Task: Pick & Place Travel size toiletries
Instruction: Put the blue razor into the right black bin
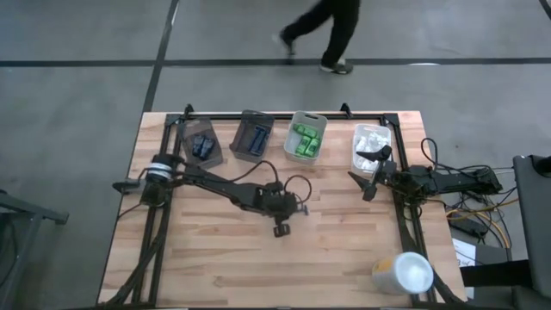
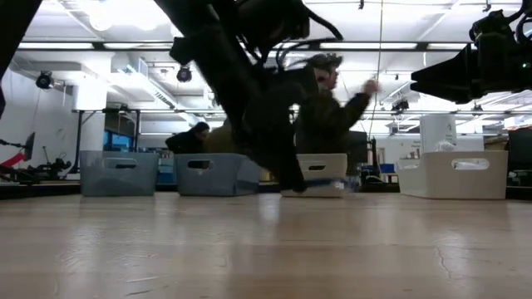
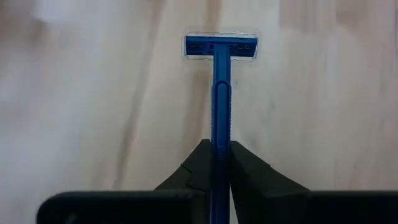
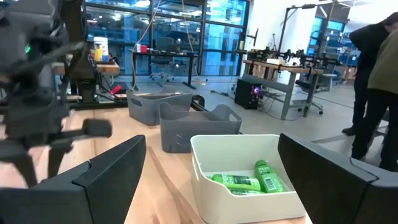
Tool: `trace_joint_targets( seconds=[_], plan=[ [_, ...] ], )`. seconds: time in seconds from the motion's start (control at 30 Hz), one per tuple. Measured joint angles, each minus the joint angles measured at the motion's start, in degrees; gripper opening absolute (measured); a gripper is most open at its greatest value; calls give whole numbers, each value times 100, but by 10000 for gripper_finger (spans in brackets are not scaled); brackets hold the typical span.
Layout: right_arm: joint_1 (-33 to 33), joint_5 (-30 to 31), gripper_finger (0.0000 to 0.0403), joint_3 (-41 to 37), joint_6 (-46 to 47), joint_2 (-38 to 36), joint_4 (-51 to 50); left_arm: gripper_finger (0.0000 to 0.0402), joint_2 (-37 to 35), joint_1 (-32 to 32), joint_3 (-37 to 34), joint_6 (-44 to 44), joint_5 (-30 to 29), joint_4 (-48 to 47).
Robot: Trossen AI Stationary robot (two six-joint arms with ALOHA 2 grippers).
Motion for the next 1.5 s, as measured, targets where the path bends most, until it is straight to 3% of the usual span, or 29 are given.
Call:
trace_joint_targets(
  seconds=[0.4, 0.73, 0.97, 1.5],
  plan=[
    [0, 0, 364, 2, 4, 0, 2, 35, -778, 550, 10, 30, -159, -4],
    [2, 0, 364, 2, -10, -2, -2, 36, -1574, 1122, 25, 42, -858, 26],
    [2, 0, 364, 2, 2, -2, 0, 36, -2066, 1628, 25, 34, -997, 157],
    [2, 0, 364, 1, 2, -4, 0, 36, -2197, 2654, 130, 34, -983, 170]
  ],
)
